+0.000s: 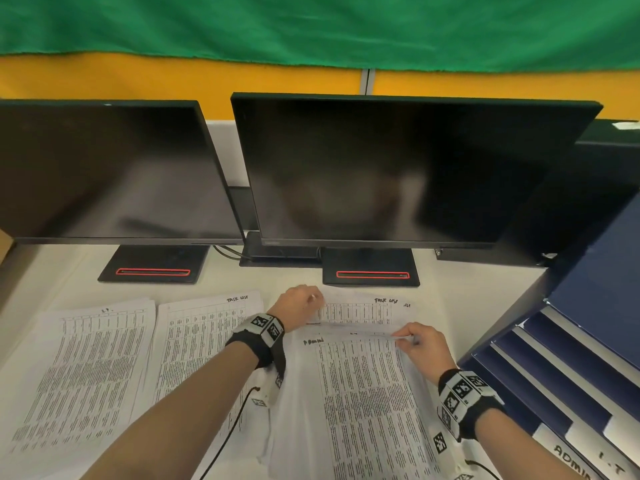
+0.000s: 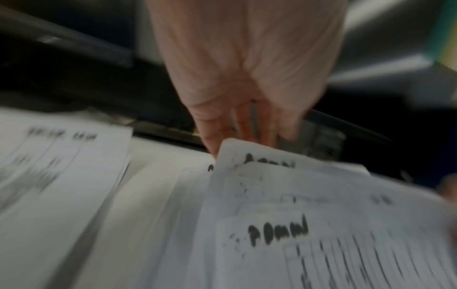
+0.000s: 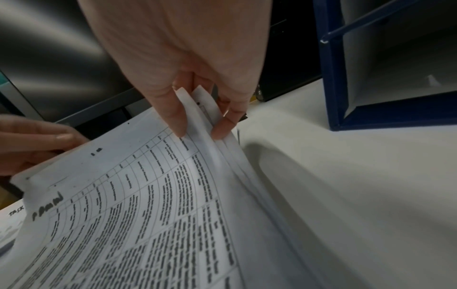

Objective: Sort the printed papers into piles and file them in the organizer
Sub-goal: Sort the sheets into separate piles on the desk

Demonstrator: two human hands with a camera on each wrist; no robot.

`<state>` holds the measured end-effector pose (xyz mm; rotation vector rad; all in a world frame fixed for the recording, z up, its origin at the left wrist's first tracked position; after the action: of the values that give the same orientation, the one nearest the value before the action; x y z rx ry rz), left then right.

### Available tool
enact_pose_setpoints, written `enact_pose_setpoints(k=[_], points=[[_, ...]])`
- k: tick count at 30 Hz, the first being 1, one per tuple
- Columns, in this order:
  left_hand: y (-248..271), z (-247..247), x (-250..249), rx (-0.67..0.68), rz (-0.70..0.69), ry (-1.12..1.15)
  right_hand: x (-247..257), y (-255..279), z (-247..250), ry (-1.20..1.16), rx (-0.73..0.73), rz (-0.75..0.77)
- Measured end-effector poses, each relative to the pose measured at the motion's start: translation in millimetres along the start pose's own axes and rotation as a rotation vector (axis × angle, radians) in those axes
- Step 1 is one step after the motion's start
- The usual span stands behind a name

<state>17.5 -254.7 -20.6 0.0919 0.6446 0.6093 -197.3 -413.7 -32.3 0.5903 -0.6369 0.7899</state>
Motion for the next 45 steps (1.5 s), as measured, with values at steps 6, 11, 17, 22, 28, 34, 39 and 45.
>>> enact_pose_setpoints(k=[6, 11, 17, 22, 28, 34, 39, 45], points=[[-6.4, 5.0, 23.6, 0.045, 0.212, -0.168, -1.2, 1.9, 1.1, -0.053, 0.016, -0.004], [3.6, 14.1, 0.2, -0.067, 0.105, -0.082, -6.6, 1.9, 3.7, -0.068, 0.008, -0.036], [30.3, -9.5, 8.5, 0.1, 0.325, 0.604, -6.6, 4.2, 8.8, -0.193, 0.005, -0.042], [49.7, -2.9, 10.5, -0.056, 0.261, 0.557, -19.1, 0.2, 4.9, -0.251, 0.009, -0.059], [109.3, 66.4, 19.8, -0.59, 0.229, 0.645, -17.7, -2.2, 2.5, -0.26, 0.035, -0.063], [134.5, 109.7, 143.5, -0.429, 0.634, 0.32, -9.7, -2.5, -0.1, -0.202, 0.054, -0.045], [143.4, 87.8, 216.7, -0.219, 0.802, 0.152, -9.4, -2.5, 1.5, -0.221, 0.037, -0.037], [148.6, 73.1, 232.2, -0.194, 0.969, 0.095, -8.9, -4.4, 2.7, -0.253, 0.03, -0.034]])
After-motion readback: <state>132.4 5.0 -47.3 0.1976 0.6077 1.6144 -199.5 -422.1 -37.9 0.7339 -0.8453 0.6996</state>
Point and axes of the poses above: each hand's wrist, its own y-axis away from the middle knuckle, its own z-axis out of the back of the hand, x = y × z, the point moved 6 cm from there along -y, towards the middle knuckle, and after that the axes turned 5 degrees about x, right-handed, at the moved point
